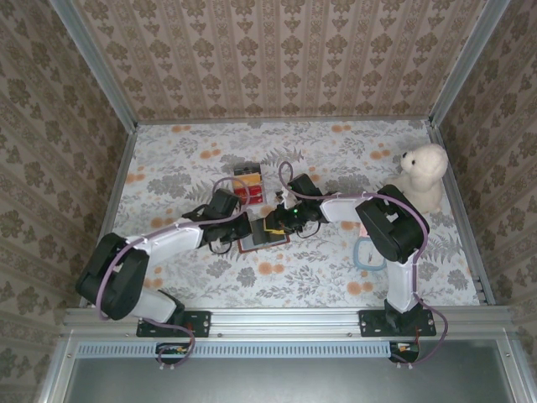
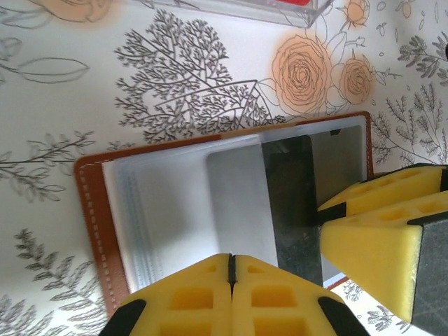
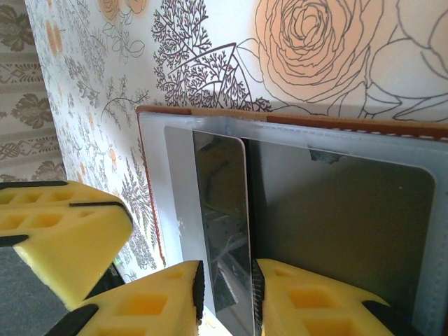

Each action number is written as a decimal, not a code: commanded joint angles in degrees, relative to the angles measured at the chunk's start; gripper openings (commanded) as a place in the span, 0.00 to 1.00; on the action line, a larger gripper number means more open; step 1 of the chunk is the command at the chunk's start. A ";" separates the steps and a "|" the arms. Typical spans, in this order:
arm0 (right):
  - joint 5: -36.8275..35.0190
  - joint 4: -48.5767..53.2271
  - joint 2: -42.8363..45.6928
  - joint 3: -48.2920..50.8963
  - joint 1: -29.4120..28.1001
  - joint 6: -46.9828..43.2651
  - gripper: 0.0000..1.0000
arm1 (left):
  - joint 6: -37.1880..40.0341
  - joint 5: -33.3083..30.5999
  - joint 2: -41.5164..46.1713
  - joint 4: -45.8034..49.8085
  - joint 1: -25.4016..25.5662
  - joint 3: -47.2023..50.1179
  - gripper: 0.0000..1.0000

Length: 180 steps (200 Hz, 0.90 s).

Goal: Take the credit cards out of the card holder

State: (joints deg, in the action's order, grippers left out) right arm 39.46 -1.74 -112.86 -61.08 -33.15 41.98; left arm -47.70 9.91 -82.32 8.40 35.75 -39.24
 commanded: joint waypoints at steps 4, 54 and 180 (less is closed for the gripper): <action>-2.24 3.15 -2.01 -0.09 -0.34 -1.02 0.29 | 0.88 0.99 -3.63 0.29 0.79 -1.80 0.03; -1.70 1.96 -2.49 0.34 -0.38 -1.11 0.26 | -1.41 0.38 -6.36 0.03 1.19 -0.79 0.02; -1.93 -4.18 3.24 4.33 0.58 -0.19 0.03 | -3.93 -2.48 -2.35 -1.27 1.69 2.40 0.16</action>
State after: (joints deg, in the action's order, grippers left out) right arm 40.29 -6.35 -112.95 -58.74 -33.23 42.44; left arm -50.54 9.34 -86.78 4.54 37.04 -38.30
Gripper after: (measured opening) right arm 0.070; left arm 0.127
